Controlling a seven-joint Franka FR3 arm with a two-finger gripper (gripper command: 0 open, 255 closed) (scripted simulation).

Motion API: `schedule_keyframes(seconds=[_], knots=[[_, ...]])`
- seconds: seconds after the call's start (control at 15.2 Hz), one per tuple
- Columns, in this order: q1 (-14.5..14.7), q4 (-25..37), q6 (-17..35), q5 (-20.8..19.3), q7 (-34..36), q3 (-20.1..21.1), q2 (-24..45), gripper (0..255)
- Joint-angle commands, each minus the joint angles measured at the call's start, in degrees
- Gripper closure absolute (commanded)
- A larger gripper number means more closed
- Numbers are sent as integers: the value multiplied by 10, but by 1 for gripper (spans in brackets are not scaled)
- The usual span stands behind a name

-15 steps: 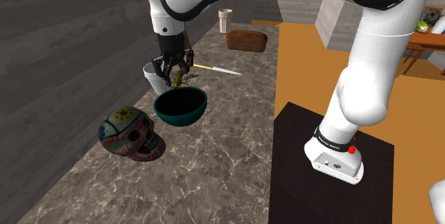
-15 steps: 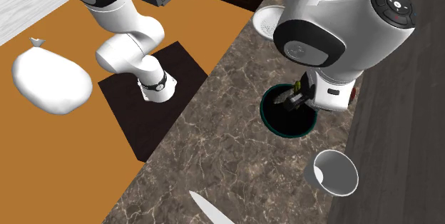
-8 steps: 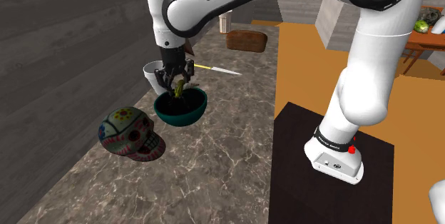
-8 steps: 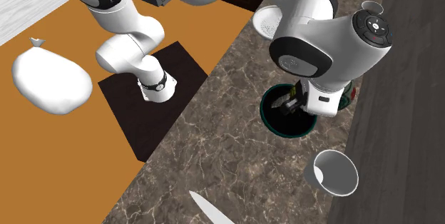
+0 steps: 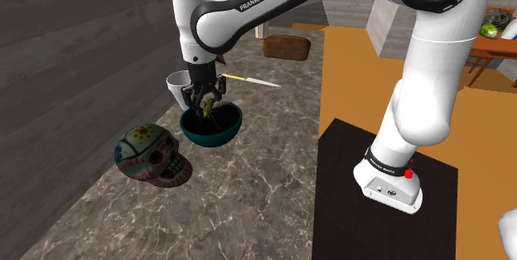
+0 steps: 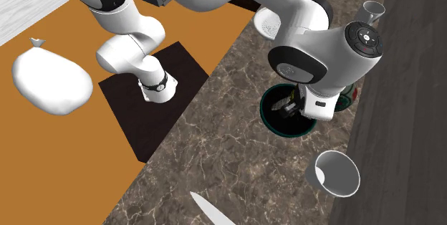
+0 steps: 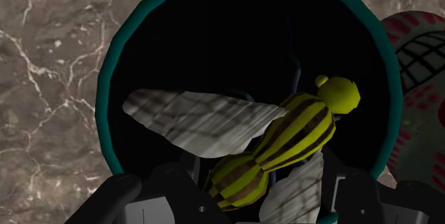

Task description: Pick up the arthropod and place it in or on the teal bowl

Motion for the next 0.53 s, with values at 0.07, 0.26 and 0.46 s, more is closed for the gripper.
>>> schedule_keyframes(seconds=[0.07,0.26,0.46], knots=[[0,-1,0,0,0,0,0,255],[0,-1,0,0,0,0,0,0],[0,-1,0,0,0,0,0,0]])
